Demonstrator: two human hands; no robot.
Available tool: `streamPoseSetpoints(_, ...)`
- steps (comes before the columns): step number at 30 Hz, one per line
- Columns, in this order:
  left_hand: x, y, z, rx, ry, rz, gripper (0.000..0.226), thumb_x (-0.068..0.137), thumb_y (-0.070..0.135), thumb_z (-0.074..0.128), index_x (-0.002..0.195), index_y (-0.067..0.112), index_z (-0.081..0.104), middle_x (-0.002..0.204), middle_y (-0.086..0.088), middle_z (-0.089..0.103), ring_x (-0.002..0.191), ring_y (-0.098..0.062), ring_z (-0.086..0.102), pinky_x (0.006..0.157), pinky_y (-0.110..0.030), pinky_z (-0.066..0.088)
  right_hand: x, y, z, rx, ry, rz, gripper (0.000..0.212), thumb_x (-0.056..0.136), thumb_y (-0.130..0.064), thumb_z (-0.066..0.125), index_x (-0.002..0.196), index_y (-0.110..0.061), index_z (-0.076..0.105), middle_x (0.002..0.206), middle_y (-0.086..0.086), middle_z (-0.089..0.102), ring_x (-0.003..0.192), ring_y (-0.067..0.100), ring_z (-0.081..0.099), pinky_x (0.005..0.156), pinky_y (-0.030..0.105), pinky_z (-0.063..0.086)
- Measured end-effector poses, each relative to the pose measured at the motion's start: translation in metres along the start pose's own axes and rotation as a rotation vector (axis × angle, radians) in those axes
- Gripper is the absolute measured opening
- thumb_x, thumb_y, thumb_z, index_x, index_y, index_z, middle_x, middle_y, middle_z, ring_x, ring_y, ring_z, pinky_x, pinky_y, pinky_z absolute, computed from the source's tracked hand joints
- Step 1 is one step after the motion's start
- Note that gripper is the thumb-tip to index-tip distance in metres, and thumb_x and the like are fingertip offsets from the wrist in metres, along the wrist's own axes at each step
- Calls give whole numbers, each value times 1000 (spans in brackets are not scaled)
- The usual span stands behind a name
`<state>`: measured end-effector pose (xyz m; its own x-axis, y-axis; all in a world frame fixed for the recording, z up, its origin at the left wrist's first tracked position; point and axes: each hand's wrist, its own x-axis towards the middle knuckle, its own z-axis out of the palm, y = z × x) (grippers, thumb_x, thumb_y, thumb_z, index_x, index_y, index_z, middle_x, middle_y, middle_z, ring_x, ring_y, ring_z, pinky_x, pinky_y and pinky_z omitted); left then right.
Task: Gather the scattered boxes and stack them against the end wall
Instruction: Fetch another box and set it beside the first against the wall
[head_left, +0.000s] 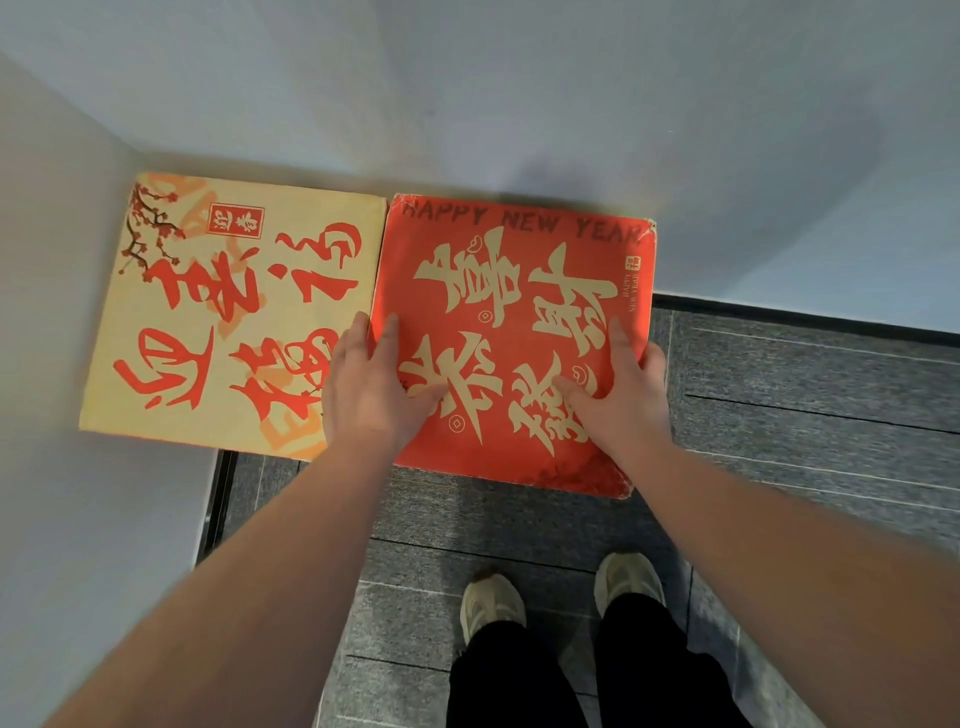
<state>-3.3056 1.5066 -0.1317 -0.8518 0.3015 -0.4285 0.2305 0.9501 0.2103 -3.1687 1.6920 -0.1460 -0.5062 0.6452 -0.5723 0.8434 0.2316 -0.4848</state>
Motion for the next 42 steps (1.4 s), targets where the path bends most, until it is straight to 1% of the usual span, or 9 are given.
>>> streamPoseSetpoints(5,3,-7,1,-11,-24,-14,96,77,63,64,152,31,12,160,-1,9,146,-23,8,116,-45,21,0,0,1,-17,4,-1,90,86,-53,62,153,-38,4,151,-1,15,135,22,32,106,41,37)
streamPoseSetpoints(13,4,-2,-5,17,-34,24,98,76,62,66,152,32,13,159,-2,11,146,-24,10,116,-45,22,-1,-3,-4,-46,-24,10,91,85,-54,62,152,-40,3,150,-1,15,134,23,34,106,44,38)
streamPoseSetpoints(20,4,13,-13,54,-21,89,96,76,63,64,151,29,16,158,-4,16,144,-25,16,113,-44,28,3,-4,-7,-153,-52,5,93,85,-56,62,153,-37,0,153,6,15,138,29,31,108,47,37)
streamPoseSetpoints(24,5,21,-18,77,-20,106,96,76,66,62,151,31,15,158,-3,16,144,-25,16,111,-46,31,3,-4,-11,-220,-94,7,95,85,-58,60,152,-36,-3,157,10,12,143,32,23,110,53,34)
streamPoseSetpoints(28,0,28,-26,76,-41,111,94,76,66,61,151,32,15,158,-3,15,144,-24,15,109,-47,32,-7,-6,-22,-320,-115,-16,88,86,-61,55,152,-36,1,158,12,10,145,34,16,109,56,34)
streamPoseSetpoints(30,-5,30,-34,71,-52,107,94,77,66,61,151,33,15,158,-3,14,145,-24,13,110,-47,31,-13,-11,-29,-352,-99,-21,86,86,-62,54,151,-35,5,157,13,15,144,34,20,107,56,36)
streamPoseSetpoints(34,-22,33,-53,40,-71,39,94,77,64,63,151,33,13,159,-1,11,146,-22,11,110,-47,30,-27,-31,-43,-423,-35,-119,77,87,-62,51,149,-30,17,149,10,31,137,30,34,105,53,40)
streamPoseSetpoints(37,-38,26,-66,-2,-69,-49,93,78,63,63,151,34,13,159,1,8,146,-21,9,112,-46,28,-42,-50,-47,-491,-66,-251,71,91,-60,46,149,-29,19,150,8,30,138,29,33,106,53,39)
streamPoseSetpoints(42,-87,-13,-76,-109,-14,-211,91,79,63,61,151,33,14,159,1,8,146,-22,9,111,-49,29,-74,-83,-39,-595,-198,-465,69,93,-56,45,150,-29,18,155,10,24,142,30,27,108,51,37)
